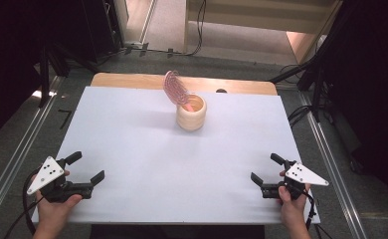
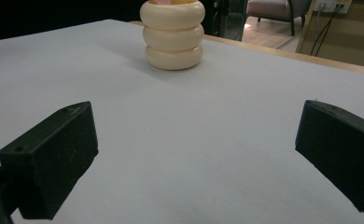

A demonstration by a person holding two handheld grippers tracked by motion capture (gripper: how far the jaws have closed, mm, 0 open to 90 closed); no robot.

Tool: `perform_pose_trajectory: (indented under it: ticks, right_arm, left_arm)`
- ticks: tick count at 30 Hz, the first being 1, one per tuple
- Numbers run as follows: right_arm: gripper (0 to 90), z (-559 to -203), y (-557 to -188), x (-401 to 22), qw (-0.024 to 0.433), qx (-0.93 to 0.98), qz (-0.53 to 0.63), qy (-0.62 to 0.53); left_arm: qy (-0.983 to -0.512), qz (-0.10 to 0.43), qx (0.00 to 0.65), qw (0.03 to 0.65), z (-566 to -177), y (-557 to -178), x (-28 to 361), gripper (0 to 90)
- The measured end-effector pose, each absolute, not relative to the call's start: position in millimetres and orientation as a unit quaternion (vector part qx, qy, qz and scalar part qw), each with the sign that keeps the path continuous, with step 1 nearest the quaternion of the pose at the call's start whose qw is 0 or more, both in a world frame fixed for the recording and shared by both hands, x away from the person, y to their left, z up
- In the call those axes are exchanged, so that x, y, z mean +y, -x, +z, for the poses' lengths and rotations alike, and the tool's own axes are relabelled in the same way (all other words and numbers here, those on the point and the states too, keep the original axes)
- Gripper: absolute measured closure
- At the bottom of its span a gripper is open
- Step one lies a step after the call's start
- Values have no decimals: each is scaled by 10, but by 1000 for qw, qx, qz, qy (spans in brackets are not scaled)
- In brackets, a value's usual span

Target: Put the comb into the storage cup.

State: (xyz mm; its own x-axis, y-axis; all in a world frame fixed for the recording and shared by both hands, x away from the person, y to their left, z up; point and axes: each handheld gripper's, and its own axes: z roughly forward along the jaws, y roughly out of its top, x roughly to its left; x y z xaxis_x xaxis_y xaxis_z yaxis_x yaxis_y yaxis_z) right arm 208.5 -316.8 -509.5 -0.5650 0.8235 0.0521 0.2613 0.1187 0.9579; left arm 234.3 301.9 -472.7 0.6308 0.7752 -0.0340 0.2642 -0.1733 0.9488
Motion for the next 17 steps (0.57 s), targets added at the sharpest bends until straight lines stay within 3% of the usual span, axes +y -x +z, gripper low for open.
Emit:
perform_pose_trajectory:
  ticks: [17]
  right_arm:
    - [0,-5103,-2098,-3159,262,704,537,-385]
  left_arm:
    - [-720,230,366,543,-4766,-2325,3086,9]
